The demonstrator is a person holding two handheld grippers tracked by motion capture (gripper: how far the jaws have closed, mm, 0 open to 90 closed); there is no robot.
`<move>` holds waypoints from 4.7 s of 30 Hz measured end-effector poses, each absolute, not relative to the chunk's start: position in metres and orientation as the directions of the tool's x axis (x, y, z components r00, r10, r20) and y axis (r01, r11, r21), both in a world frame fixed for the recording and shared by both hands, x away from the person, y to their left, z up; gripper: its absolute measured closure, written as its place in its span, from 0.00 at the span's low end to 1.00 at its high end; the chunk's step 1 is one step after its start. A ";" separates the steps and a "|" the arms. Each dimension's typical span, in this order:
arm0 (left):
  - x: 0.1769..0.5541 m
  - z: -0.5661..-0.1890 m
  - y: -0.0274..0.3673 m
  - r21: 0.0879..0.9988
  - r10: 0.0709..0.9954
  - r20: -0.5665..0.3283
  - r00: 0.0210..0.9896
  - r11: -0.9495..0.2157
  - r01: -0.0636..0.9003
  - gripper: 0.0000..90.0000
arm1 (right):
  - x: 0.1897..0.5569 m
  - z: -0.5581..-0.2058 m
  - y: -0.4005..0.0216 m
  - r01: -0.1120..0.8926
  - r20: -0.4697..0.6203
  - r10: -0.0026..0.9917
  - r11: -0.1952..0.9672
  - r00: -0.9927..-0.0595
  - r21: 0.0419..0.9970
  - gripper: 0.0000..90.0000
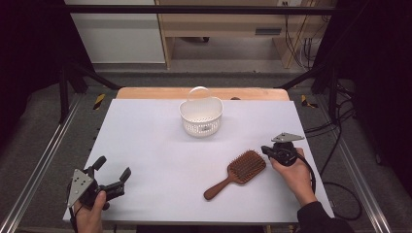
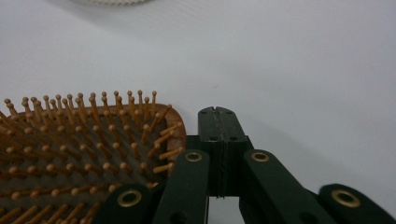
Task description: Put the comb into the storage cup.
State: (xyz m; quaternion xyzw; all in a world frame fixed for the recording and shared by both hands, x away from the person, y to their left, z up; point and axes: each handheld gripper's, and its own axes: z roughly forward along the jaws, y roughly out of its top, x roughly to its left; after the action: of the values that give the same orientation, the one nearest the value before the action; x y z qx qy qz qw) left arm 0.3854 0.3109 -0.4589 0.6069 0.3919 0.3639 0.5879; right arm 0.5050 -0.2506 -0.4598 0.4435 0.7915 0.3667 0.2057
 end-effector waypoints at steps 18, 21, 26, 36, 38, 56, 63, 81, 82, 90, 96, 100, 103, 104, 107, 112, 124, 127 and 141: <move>0.386 -0.460 0.310 0.998 0.901 -0.026 0.433 0.001 0.056 0.03 | 0.485 -0.465 -0.247 0.594 0.059 0.849 0.316 -0.525 0.740 1.00; 0.386 -0.459 0.310 0.998 0.901 -0.023 0.433 -0.001 0.055 0.03 | 0.483 -0.466 -0.246 0.593 0.065 0.848 0.311 -0.527 0.742 1.00; 0.387 -0.460 0.310 0.998 0.899 -0.026 0.436 0.000 0.060 0.03 | 0.474 -0.468 -0.240 0.589 0.063 0.852 0.303 -0.519 0.750 1.00; 0.385 -0.460 0.312 0.998 0.904 -0.032 0.426 0.006 0.062 0.03 | 0.467 -0.468 -0.216 0.583 0.067 0.847 0.303 -0.527 0.754 1.00; 0.386 -0.460 0.313 0.998 0.905 -0.035 0.425 0.007 0.067 0.03 | 0.465 -0.468 -0.210 0.580 0.060 0.845 0.310 -0.531 0.754 1.00; 0.387 -0.462 0.312 0.997 0.906 -0.038 0.423 0.005 0.078 0.04 | 0.451 -0.470 -0.173 0.560 0.082 0.810 0.324 -0.581 0.762 1.00; 0.389 -0.463 0.309 0.997 0.900 -0.027 0.435 -0.010 0.082 0.04 | 0.445 -0.470 -0.154 0.542 0.074 0.795 0.339 -0.602 0.769 1.00; 0.389 -0.462 0.313 0.997 0.902 -0.040 0.430 0.006 0.079 0.04 | 0.434 -0.473 -0.081 0.497 0.086 0.731 0.368 -0.677 0.786 1.00; 0.389 -0.462 0.313 0.997 0.902 -0.040 0.429 0.006 0.080 0.04 | 0.434 -0.473 -0.080 0.496 0.084 0.731 0.369 -0.677 0.786 1.00; 0.388 -0.462 0.314 0.997 0.906 -0.039 0.421 0.005 0.082 0.04 | 0.434 -0.475 -0.081 0.482 0.085 0.729 0.356 -0.679 0.801 1.00; 0.388 -0.462 0.314 0.996 0.907 -0.038 0.420 0.003 0.084 0.04 | 0.433 -0.472 -0.091 0.446 0.076 0.717 0.343 -0.693 0.827 1.00; 0.388 -0.462 0.315 0.997 0.908 -0.042 0.417 0.008 0.082 0.04 | 0.432 -0.465 -0.110 0.398 0.035 0.720 0.342 -0.693 0.851 1.00; 0.388 -0.462 0.316 0.996 0.908 -0.047 0.417 0.011 0.087 0.04 | 0.436 -0.461 -0.131 0.406 0.037 0.759 0.306 -0.650 0.861 1.00; 0.387 -0.462 0.315 0.996 0.907 -0.045 0.418 0.010 0.087 0.04 | 0.437 -0.460 -0.137 0.406 0.037 0.767 0.297 -0.641 0.864 1.00; 0.387 -0.460 0.314 0.996 0.905 -0.039 0.423 0.003 0.085 0.03 | 0.440 -0.457 -0.157 0.392 0.026 0.792 0.273 -0.610 0.879 1.00; 0.389 -0.456 0.309 0.994 0.898 -0.024 0.440 -0.024 0.103 0.03 | 0.442 -0.455 -0.188 0.335 0.016 0.814 0.221 -0.580 0.916 0.84; 0.399 -0.425 0.276 0.971 0.843 0.005 0.539 -0.132 0.198 0.04 | 0.439 -0.459 -0.229 0.230 -0.006 0.899 0.119 -0.439 0.966 0.15; 0.400 -0.420 0.266 0.954 0.821 0.034 0.571 -0.196 0.226 0.04 | 0.439 -0.459 -0.235 0.230 0.006 0.910 0.099 -0.415 0.968 0.11; 0.395 -0.414 0.233 0.880 0.733 0.115 0.671 -0.388 0.273 0.04 | 0.431 -0.461 -0.246 0.203 0.029 0.890 0.072 -0.456 0.977 0.07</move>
State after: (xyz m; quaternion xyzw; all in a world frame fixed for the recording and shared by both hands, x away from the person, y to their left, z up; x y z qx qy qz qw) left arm 0.3954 0.2332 -0.4145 0.7936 0.3170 0.2534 0.4533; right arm 0.4312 -0.2461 -0.4611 0.4139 0.6598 0.5409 0.3173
